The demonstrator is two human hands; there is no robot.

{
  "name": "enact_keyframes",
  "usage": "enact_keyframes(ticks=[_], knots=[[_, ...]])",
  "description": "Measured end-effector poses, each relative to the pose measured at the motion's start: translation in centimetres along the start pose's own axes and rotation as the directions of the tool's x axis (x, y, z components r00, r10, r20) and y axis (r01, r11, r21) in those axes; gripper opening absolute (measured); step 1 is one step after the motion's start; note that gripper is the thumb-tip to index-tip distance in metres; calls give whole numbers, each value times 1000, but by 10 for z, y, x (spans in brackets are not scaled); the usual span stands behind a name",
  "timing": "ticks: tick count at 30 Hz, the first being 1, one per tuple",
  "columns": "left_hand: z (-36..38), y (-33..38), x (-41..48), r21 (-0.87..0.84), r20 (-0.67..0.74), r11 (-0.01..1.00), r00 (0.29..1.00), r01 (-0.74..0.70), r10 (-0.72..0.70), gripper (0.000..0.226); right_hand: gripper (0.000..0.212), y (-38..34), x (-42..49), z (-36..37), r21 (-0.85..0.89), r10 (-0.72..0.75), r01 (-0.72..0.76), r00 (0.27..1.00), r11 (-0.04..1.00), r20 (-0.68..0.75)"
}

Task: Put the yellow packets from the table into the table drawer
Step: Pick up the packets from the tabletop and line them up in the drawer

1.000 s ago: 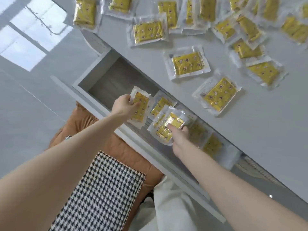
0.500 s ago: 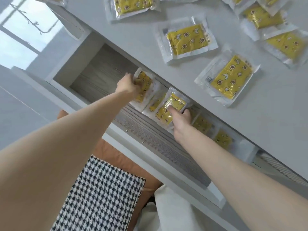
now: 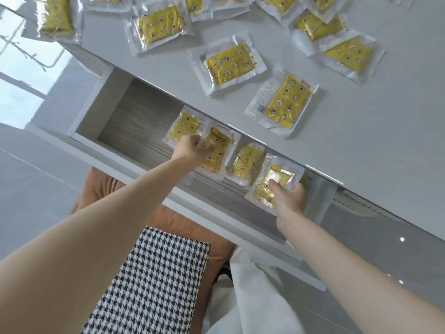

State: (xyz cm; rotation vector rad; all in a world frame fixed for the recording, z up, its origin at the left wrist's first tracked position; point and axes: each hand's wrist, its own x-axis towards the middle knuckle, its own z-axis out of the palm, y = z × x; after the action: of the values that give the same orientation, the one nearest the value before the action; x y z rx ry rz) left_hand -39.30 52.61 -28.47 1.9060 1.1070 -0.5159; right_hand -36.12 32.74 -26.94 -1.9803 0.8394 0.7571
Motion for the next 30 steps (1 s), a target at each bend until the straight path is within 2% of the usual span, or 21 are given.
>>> enact_keyframes(ticks=[3,6,9,13,16,18,20,22,25,27,30], knots=[[22,9,-8,8,63,1000,998,-12,12,44,51,11,12,-24,-18,-8,6,995,1000,-104],[43,19,-12,34,91,999,996,-27,24,38,47,18,26,-38,-32,-32,27,984,999,-176],[60,27,-12,86,135,993,988,-86,74,29,51,23,44,-41,-67,-108,97,976,993,-191],[76,33,-9,104,155,988,983,-114,97,21,44,32,58,-37,-171,-235,203,951,964,-199],[90,38,-9,145,125,977,982,-156,138,25,60,43,58,-35,-193,-334,298,923,935,-194],[99,41,-9,155,116,967,975,-204,187,23,66,50,54,-37,-268,-415,367,897,891,-152],[107,42,-9,177,87,952,967,-250,238,28,66,56,49,-39,-402,-529,467,847,788,-54],[113,40,-10,200,43,932,953,-303,300,40,66,63,47,-40,-545,-643,584,759,601,103],[114,33,-17,255,-39,876,900,-411,434,57,66,69,51,-39,-642,-662,686,661,341,354],[113,26,-21,366,18,780,842,-508,539,60,68,68,55,-38,-686,-589,697,650,210,480],[114,13,-24,556,241,571,775,-604,584,63,73,65,59,-38,-719,-474,688,666,92,576]])
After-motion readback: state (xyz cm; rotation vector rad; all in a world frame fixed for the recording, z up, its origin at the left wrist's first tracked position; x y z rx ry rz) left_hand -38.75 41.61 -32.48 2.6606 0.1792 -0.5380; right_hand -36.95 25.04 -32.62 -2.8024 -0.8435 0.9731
